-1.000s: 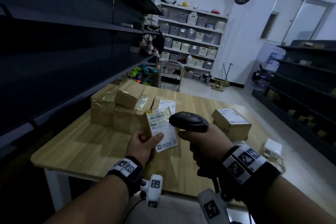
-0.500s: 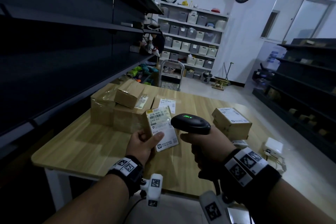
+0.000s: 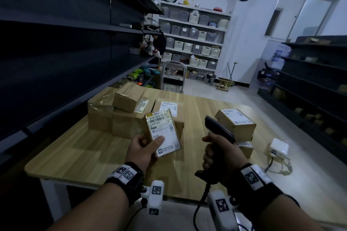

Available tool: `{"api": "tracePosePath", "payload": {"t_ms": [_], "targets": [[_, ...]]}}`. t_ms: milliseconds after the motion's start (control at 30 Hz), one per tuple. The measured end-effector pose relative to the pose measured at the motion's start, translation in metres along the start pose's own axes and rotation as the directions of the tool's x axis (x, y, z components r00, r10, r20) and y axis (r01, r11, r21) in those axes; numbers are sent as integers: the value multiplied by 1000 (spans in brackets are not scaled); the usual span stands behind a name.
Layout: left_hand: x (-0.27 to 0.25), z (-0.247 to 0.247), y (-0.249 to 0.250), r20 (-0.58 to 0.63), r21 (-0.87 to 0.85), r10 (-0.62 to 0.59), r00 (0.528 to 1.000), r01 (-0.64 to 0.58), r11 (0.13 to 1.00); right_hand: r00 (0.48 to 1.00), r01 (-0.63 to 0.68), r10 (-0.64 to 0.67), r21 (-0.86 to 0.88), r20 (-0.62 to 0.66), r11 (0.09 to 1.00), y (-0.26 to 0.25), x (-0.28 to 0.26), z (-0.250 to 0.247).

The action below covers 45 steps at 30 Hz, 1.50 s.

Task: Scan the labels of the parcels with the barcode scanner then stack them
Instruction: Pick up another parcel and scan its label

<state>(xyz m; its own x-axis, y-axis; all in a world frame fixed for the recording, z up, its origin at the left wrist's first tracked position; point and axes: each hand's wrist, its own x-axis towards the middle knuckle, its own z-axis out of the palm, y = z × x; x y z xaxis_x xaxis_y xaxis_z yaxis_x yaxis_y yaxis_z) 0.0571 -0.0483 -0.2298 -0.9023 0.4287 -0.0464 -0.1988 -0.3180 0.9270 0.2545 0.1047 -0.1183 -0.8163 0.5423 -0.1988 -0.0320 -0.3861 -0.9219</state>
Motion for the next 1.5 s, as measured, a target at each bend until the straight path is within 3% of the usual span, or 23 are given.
{"api": "tracePosePath", "payload": {"t_ms": [267, 533, 733, 933, 1200, 1500], "targets": [[-17, 6, 10, 98, 74, 45, 994, -52, 996, 984, -44, 97, 322, -152, 946, 31, 14, -75], [-37, 22, 13, 134, 159, 50, 990, -71, 985, 983, 129, -45, 503, -176, 854, 45, 25, -102], [-42, 83, 12, 178, 324, -91, 980, 29, 945, 979, 157, -49, 572, -200, 805, 45, 28, -112], [-8, 137, 7, 87, 465, -306, 948, 233, 854, 976, 174, -50, 627, -210, 760, 43, 25, -113], [37, 184, -9, 37, 542, -395, 918, 314, 780, 983, 133, -17, 646, -183, 752, 45, 30, -116], [54, 196, -28, 100, 586, -361, 927, 238, 774, 986, 107, 2, 651, -164, 752, 46, 33, -118]]}}
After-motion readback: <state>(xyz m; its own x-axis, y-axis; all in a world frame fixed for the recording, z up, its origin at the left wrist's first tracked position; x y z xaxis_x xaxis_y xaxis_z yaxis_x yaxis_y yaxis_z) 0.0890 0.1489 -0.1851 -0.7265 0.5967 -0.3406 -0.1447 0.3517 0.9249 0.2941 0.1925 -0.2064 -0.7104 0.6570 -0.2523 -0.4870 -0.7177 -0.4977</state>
